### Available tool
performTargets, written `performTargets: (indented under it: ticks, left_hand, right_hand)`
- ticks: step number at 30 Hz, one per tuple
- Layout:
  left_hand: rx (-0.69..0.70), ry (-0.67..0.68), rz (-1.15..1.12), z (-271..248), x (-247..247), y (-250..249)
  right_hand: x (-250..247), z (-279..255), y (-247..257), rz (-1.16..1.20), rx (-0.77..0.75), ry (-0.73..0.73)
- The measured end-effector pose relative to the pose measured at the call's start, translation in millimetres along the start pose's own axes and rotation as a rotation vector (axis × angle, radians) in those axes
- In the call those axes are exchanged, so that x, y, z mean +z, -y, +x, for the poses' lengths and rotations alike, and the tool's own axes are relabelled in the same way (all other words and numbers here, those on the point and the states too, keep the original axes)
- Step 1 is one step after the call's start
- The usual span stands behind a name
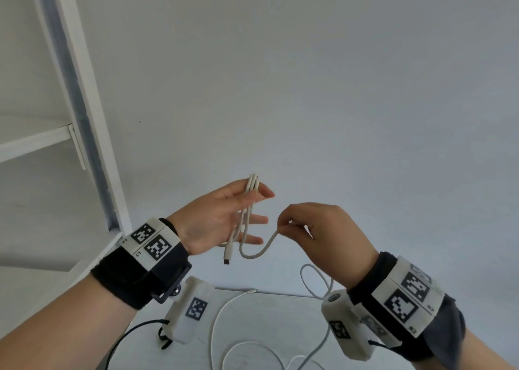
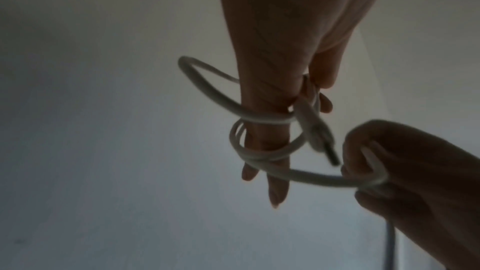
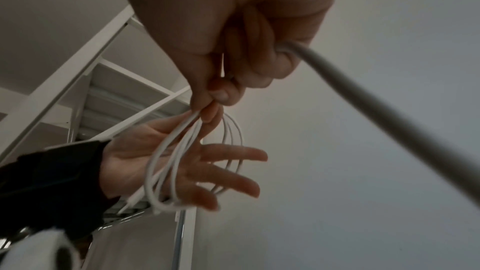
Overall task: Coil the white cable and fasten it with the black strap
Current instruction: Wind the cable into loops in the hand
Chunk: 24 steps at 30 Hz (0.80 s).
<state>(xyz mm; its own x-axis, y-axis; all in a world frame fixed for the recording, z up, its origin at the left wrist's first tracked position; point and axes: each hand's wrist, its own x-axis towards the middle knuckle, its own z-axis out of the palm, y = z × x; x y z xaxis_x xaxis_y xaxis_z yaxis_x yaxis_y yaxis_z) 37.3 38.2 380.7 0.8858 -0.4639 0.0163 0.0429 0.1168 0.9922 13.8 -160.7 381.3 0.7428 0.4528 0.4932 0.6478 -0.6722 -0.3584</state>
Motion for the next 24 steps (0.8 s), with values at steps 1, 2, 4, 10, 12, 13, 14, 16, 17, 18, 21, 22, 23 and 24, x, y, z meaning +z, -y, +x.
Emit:
performTargets:
  ticks: [1, 2, 4, 10, 12, 13, 14, 16, 17, 18, 21, 22, 23, 24]
  left_hand:
    - [-0.019, 0.014, 0.0, -1, 3, 3]
    - [-0.036, 0.023, -0.008, -1, 5, 6]
    - [-0.063, 0.043, -0.048, -3, 10, 9]
    - [-0.099, 0.181, -0.006, -10, 20, 12]
    - [-0.099, 0.158, 0.012, -11, 22, 14]
    - [-0.099, 0.142, 0.016, -11, 23, 15]
    - [-0.102, 0.125, 0.015, -12, 24, 16]
    - [-0.107, 0.114, 0.0, -14, 27, 17]
    - [-0.107, 0.121, 0.003, -14, 29, 17]
    - [-0.106, 0.122, 0.01, -14, 30, 17]
    - [-0.076, 0.084, 0.052, -14, 30, 17]
    - [-0.072, 0.086, 0.079, -14, 30, 16]
    - [-0.079, 0.093, 0.101, -14, 29, 15]
    - [-0.092, 0.104, 0.112, -15, 28, 14]
  right_hand:
    - [-1, 2, 1, 0.004, -0.006, -0.026]
    - [-2, 5, 1, 0.009, -0.004, -0.047]
    - [-2, 8, 1, 0.021, 0.01, -0.08]
    - [4, 10, -2, 0.088, 0.016, -0.121]
    - [4, 11, -2, 0.101, 0.02, -0.136]
    - [4, 11, -2, 0.106, 0.021, -0.149]
    - [3, 11, -2, 0.107, 0.025, -0.163]
    - [0, 12, -2, 0.106, 0.042, -0.185]
    - [-3, 12, -2, 0.094, 0.049, -0.19]
    - [-4, 13, -3, 0.069, 0.056, -0.187]
    - [-9, 16, -6, 0.011, 0.06, -0.162]
    - [-10, 16, -8, 0.006, 0.054, -0.156]
    - [-11, 17, -11, 0.009, 0.049, -0.145]
    - [-12, 17, -13, 0.029, 0.047, -0.132]
